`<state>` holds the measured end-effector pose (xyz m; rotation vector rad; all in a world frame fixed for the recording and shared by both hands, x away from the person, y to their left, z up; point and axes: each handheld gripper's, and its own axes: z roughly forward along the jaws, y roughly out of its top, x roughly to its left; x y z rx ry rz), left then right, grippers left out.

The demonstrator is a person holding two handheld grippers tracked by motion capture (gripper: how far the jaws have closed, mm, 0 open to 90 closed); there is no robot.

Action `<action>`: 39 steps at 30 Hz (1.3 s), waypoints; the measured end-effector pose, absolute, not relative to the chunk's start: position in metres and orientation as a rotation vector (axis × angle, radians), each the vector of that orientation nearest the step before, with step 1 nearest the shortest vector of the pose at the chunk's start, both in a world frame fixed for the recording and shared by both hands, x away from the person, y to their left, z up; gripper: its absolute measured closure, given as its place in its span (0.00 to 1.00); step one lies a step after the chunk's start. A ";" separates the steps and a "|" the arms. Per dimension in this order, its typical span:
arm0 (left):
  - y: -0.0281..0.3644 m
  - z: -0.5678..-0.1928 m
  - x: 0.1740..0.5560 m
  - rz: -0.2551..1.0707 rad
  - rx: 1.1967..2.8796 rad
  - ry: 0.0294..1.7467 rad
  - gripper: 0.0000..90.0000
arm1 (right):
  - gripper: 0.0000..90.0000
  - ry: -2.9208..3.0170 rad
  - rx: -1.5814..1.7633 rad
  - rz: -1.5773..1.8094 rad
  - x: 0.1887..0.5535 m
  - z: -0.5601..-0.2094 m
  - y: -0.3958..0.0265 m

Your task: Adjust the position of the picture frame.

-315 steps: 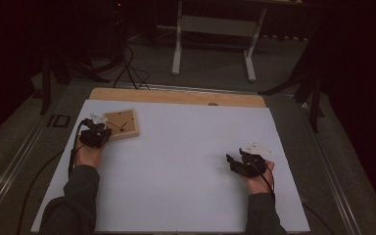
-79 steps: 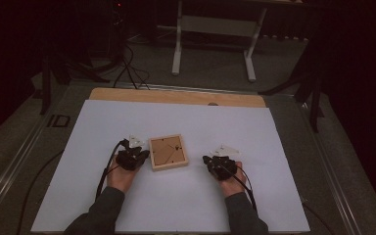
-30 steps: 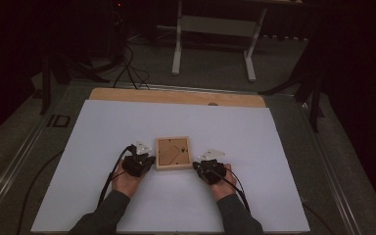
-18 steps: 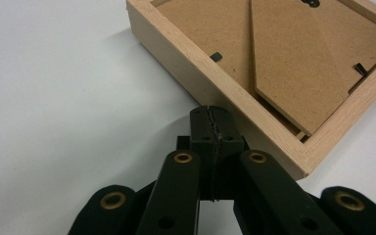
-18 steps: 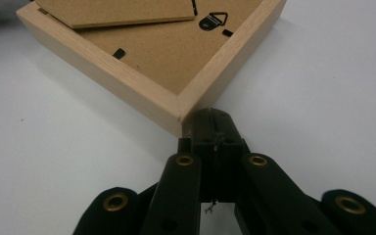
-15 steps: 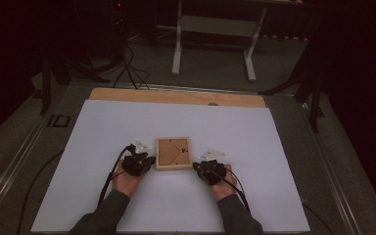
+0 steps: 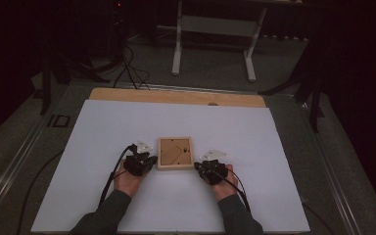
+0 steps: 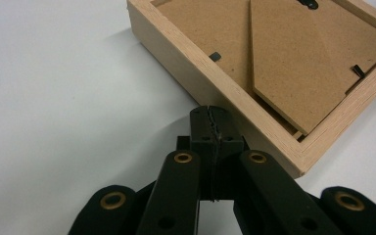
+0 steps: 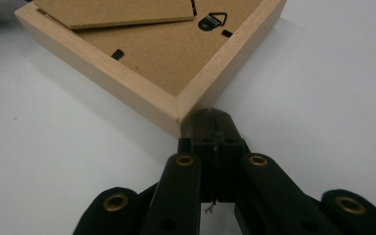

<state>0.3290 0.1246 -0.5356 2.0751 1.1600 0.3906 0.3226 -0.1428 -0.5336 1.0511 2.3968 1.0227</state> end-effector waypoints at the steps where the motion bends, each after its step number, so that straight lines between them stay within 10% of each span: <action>1: 0.124 -0.536 0.329 0.390 2.076 1.158 1.00 | 1.00 2.397 1.051 1.022 0.323 -0.534 -0.143; 29: 0.124 -0.537 0.332 0.401 2.070 1.153 0.98 | 0.99 2.390 1.063 1.036 0.323 -0.534 -0.145; 39: 0.133 -0.530 0.333 0.381 2.007 1.190 0.83 | 0.91 2.351 1.066 1.070 0.323 -0.531 -0.148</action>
